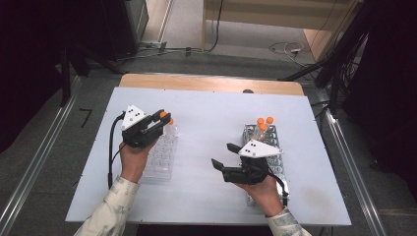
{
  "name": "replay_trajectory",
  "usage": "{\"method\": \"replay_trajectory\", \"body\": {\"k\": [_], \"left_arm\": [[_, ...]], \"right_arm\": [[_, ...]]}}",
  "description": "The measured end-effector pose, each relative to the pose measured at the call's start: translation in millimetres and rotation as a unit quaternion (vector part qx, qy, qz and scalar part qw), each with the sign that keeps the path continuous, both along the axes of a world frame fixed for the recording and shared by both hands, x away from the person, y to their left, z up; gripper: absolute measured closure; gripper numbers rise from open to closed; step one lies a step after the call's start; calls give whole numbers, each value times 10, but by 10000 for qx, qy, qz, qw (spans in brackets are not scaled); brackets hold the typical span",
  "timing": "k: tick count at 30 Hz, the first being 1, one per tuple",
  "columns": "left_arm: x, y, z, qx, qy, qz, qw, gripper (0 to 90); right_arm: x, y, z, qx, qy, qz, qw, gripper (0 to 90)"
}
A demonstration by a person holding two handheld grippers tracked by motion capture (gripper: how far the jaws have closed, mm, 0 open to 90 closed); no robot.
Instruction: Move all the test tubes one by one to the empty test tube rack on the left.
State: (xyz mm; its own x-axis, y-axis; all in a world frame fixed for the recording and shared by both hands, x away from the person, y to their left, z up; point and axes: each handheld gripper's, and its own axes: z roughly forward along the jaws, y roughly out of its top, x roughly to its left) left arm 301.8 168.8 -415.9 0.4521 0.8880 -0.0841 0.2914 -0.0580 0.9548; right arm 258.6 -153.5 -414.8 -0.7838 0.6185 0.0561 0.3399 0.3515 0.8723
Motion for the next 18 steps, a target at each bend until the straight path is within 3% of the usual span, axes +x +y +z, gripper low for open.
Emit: {"method": "replay_trajectory", "body": {"k": [9,18], "left_arm": [[-12,-87,-124,477,215,-8,9986,696],[-17,-114,-177,586,297,13,9978,689]], "right_arm": [[-4,-31,17,25,-30,-39,10000,269],[-8,-43,24,44,-37,-43,10000,272]]}}
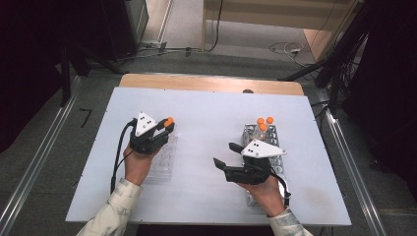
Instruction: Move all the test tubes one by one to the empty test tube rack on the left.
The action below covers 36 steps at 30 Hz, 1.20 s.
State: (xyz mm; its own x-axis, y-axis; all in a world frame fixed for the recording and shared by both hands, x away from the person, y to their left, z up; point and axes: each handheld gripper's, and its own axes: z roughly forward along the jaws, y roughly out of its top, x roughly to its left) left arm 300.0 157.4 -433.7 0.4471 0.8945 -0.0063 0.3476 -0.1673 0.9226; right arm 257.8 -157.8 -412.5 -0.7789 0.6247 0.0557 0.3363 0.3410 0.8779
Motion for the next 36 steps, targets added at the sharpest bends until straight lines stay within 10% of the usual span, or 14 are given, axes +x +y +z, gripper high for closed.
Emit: {"method": "replay_trajectory", "body": {"k": [19,36], "left_arm": [[-48,67,34,-340,-7,259,9991,310],[-80,104,42,-447,-48,411,9981,238]], "right_arm": [[59,-148,29,43,-79,-244,9997,280],[138,-385,80,73,-169,-639,9978,287]]}}
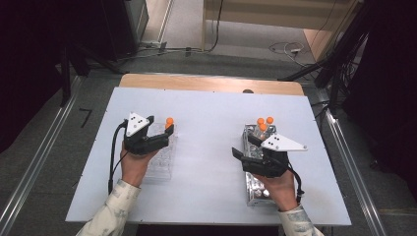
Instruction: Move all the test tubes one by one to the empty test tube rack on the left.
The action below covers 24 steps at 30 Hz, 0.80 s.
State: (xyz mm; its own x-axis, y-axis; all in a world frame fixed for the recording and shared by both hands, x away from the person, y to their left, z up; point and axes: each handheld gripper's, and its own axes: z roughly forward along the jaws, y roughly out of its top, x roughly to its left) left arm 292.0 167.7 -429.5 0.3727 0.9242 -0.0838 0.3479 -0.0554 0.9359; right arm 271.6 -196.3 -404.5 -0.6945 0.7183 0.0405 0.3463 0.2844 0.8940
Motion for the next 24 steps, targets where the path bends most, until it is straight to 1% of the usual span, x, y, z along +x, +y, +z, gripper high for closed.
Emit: {"method": "replay_trajectory", "body": {"k": [11,19,24], "left_arm": [[-32,28,24,-165,10,-92,9998,226],[-56,29,28,-161,30,-162,9997,224],[-68,29,31,-184,36,-173,9997,223]], "right_arm": [[19,-111,16,10,-31,-121,9999,288],[51,-221,41,93,-53,-255,9996,293],[80,-259,41,70,-60,-352,9993,293]]}}
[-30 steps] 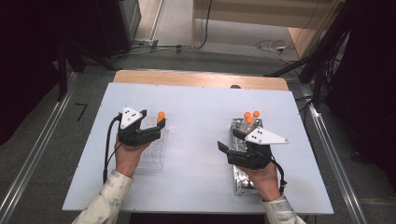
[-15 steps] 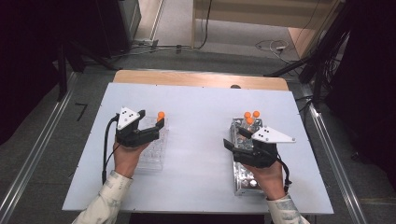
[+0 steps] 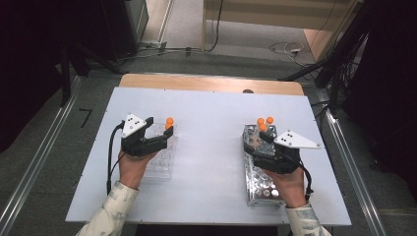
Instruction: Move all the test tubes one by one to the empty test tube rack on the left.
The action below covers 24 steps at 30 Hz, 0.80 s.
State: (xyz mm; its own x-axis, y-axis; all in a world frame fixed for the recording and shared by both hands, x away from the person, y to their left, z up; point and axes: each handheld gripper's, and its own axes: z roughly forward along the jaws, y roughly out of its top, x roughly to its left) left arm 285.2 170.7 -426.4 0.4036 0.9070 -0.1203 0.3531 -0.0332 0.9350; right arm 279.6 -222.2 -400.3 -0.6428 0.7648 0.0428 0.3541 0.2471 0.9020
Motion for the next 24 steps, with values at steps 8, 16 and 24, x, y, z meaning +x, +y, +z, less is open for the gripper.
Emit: {"method": "replay_trajectory", "body": {"k": [8,16,24], "left_arm": [[-20,9,-3,48,15,2,10000,223],[-41,10,-1,28,8,31,10000,224],[-52,12,-1,51,5,54,10000,224]], "right_arm": [[103,-136,-55,49,52,-237,9997,294],[224,-199,-178,-112,89,-533,9985,309],[375,-204,-239,-200,151,-797,9965,388]]}}
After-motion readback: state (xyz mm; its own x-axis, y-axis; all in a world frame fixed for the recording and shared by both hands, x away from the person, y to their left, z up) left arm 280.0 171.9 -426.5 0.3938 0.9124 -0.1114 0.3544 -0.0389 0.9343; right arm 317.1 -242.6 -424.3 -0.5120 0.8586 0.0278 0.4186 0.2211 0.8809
